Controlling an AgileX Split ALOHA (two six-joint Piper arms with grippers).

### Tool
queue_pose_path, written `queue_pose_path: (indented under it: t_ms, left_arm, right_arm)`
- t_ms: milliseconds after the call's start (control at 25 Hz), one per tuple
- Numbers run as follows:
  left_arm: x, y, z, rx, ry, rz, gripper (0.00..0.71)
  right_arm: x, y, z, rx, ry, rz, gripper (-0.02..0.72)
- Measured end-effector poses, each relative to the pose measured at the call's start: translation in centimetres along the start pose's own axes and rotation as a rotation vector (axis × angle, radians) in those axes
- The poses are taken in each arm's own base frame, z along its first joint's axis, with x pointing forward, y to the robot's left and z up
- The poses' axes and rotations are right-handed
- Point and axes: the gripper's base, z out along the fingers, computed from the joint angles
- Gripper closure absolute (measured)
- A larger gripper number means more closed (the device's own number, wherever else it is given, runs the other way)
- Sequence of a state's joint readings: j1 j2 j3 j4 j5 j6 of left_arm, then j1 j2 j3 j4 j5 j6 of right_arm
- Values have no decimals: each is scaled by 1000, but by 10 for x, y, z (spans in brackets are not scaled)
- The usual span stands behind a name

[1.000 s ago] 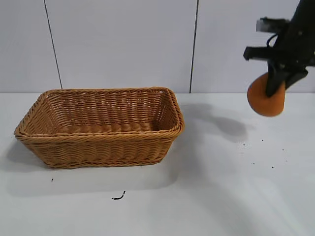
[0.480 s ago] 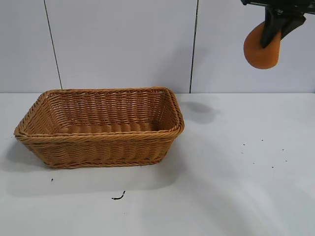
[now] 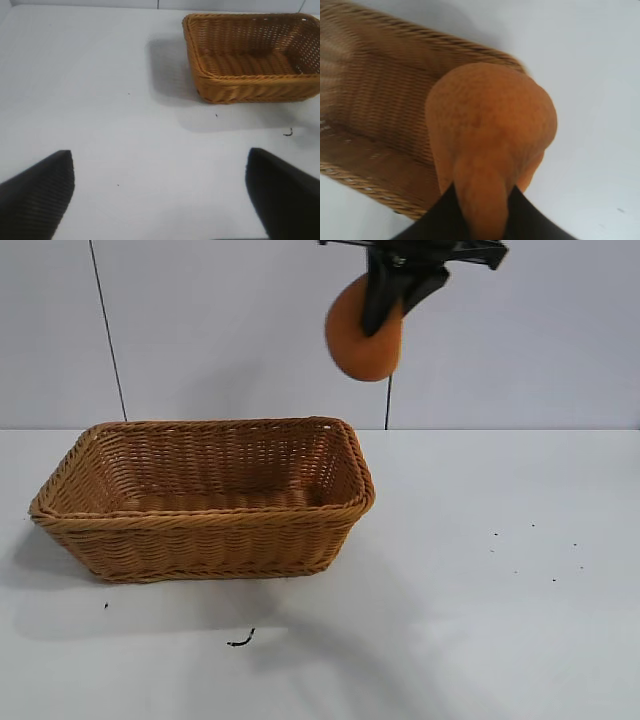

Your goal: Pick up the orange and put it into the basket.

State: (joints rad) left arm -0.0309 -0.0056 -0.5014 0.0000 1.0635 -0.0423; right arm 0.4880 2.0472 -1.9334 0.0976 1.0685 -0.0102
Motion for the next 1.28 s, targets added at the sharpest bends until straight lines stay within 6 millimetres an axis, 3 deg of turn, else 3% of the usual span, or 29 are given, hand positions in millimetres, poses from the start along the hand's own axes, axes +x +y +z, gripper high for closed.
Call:
queue_pose_path:
  t_ms: [120, 280, 520, 600, 640, 720, 760, 880, 1120, 1280]
  left_arm:
    - [0, 0, 0, 0, 0, 0, 44]
    - [0, 0, 0, 0, 0, 0, 44]
    - [0, 0, 0, 0, 0, 0, 44]
    - [0, 0, 0, 0, 0, 0, 44]
    - [0, 0, 0, 0, 0, 0, 44]
    - [0, 0, 0, 0, 0, 0, 44]
    - [0, 0, 0, 0, 0, 0, 44]
    - [0, 0, 0, 0, 0, 0, 44]
    - [0, 0, 0, 0, 0, 0, 44]
    - [0, 0, 0, 0, 0, 0, 44]
  right_arm:
    - [3, 31, 32, -29, 16, -50, 671]
    - [9, 54, 75, -46, 29, -93, 671]
    - [21, 53, 132, -32, 62, -14, 664]
    - [25, 52, 140, -29, 92, -6, 585]
    - [26, 52, 141, -28, 101, -6, 522]
    - [26, 52, 140, -29, 110, -9, 312]
    - [26, 52, 140, -29, 110, -9, 312]
    - [17, 55, 127, -35, 115, -44, 64]
    - [-11, 58, 86, -17, 78, -79, 29]
    - [-28, 49, 55, 35, 36, -93, 29]
